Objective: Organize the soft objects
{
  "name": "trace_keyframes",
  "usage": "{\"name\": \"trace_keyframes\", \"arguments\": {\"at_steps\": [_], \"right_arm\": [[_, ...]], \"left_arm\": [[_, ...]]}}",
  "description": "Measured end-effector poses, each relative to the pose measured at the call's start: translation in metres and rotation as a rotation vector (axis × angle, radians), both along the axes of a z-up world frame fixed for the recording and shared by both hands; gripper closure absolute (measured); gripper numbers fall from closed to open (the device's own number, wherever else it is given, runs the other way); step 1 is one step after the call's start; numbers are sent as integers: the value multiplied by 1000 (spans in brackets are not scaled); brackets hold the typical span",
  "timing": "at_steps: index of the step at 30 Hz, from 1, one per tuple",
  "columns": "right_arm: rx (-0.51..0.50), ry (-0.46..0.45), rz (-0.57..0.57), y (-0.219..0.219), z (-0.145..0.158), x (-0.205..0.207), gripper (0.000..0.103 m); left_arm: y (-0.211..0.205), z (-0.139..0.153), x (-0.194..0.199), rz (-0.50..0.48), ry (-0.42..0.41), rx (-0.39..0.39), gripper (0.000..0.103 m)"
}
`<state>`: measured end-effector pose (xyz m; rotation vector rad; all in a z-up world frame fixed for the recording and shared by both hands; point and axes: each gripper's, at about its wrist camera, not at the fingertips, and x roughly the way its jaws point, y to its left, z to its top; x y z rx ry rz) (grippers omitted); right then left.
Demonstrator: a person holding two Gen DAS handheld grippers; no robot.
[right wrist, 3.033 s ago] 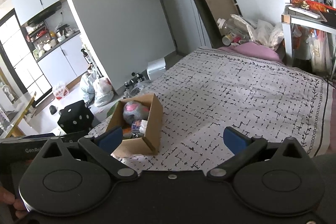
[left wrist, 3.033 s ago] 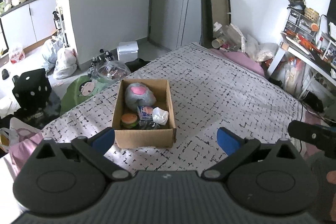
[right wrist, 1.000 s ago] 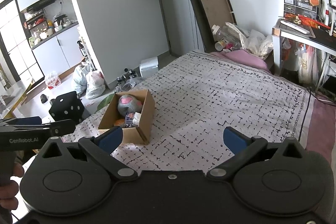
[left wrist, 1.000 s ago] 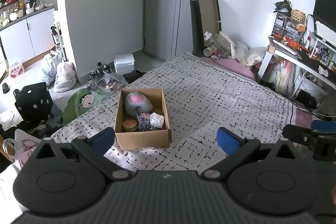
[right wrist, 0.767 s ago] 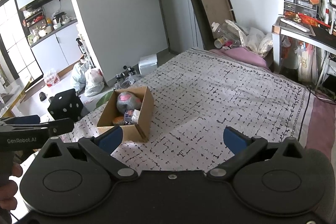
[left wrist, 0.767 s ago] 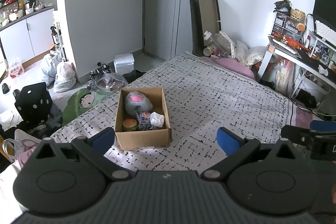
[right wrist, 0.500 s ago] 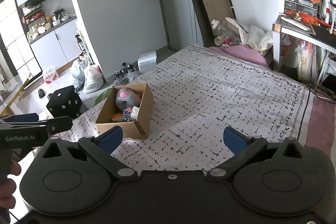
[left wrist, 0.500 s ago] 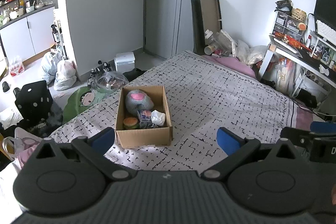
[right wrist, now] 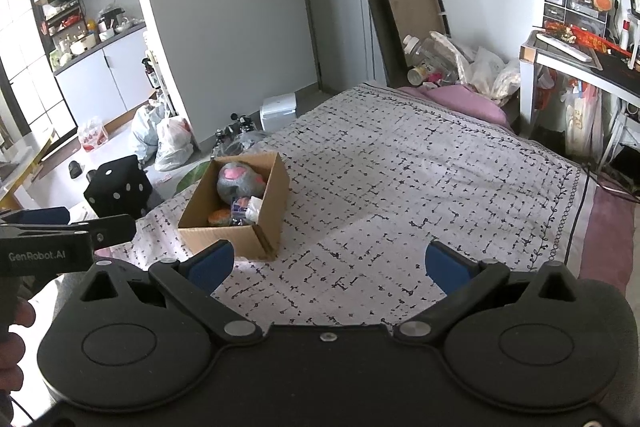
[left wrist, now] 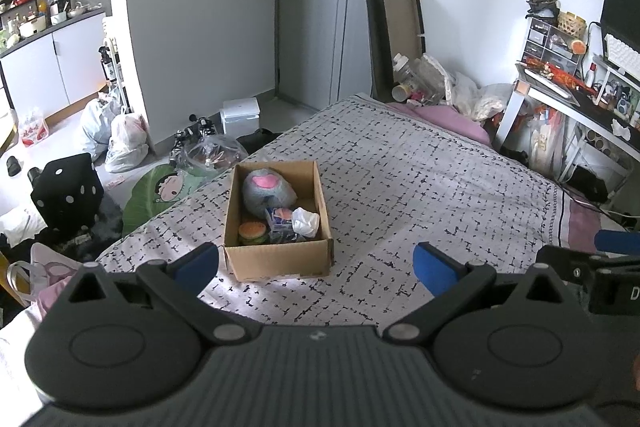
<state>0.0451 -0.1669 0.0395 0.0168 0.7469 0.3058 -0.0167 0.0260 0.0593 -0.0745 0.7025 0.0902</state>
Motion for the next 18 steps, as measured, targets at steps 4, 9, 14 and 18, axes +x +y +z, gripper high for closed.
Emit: {"name": "trace_keyframes", "arguments": {"at_steps": [4, 9, 14, 18], "right_arm": [[6, -2, -5, -2, 0, 0, 0], [20, -2, 0, -2, -2, 1, 0], [11, 4, -7, 1, -5, 3, 0], [18, 10, -8, 3, -8, 5, 0]], "left_arm": [[2, -1, 0, 3, -3, 1, 0], [4, -4, 2, -5, 5, 1, 0], [6, -8, 4, -2, 6, -2, 0], [5, -12, 6, -18, 2, 25, 1]]}}
